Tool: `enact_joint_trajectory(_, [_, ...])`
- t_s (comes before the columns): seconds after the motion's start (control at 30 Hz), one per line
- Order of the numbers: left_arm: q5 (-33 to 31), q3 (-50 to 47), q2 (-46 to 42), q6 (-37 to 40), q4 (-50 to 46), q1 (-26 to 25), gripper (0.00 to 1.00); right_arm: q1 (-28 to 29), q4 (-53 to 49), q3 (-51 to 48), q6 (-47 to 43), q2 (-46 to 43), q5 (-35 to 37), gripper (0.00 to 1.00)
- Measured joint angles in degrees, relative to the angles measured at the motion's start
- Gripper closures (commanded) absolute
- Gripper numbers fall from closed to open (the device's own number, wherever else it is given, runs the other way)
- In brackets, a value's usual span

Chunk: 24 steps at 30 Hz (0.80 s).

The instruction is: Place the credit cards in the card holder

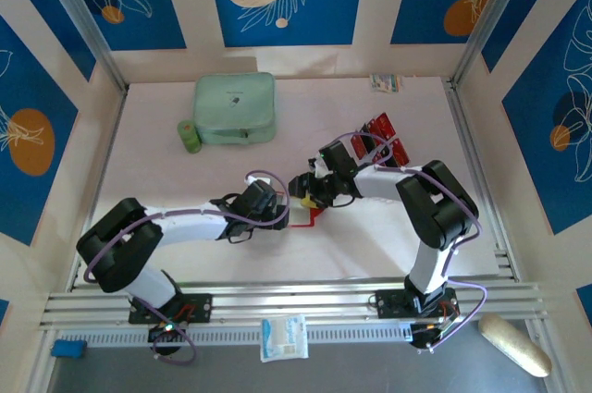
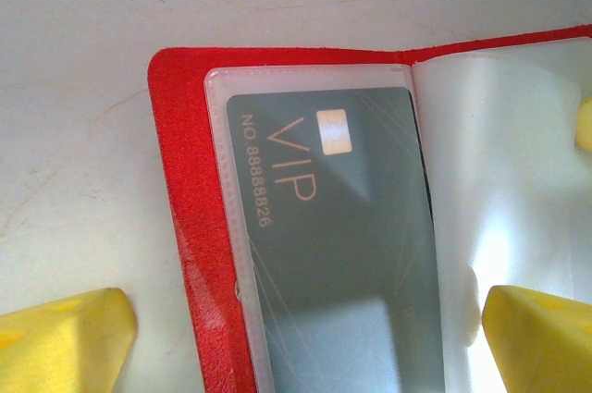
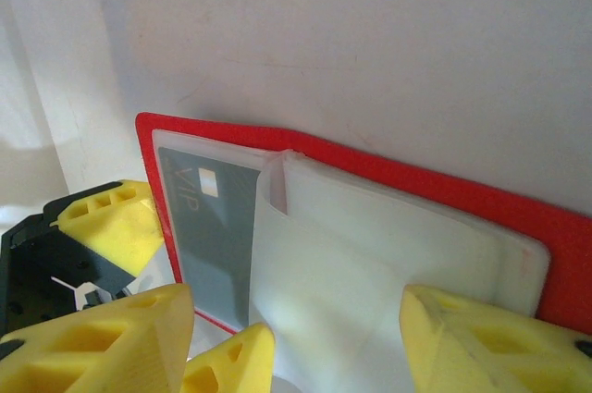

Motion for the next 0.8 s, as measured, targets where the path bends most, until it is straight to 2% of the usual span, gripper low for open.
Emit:
enact_joint_trajectory(0.43, [0.0, -0.9, -2.5, 0.0, -2.2, 0.0, 0.01, 1.6, -4.1, 4.5, -1.8, 1.0, -0.2, 0.38])
enact_joint_trajectory(0.8, [-1.2, -1.5, -15.6, 0.0, -7.2, 0.5, 0.00, 5.4, -6.9, 8.8, -1.1, 0.9, 0.8, 0.36])
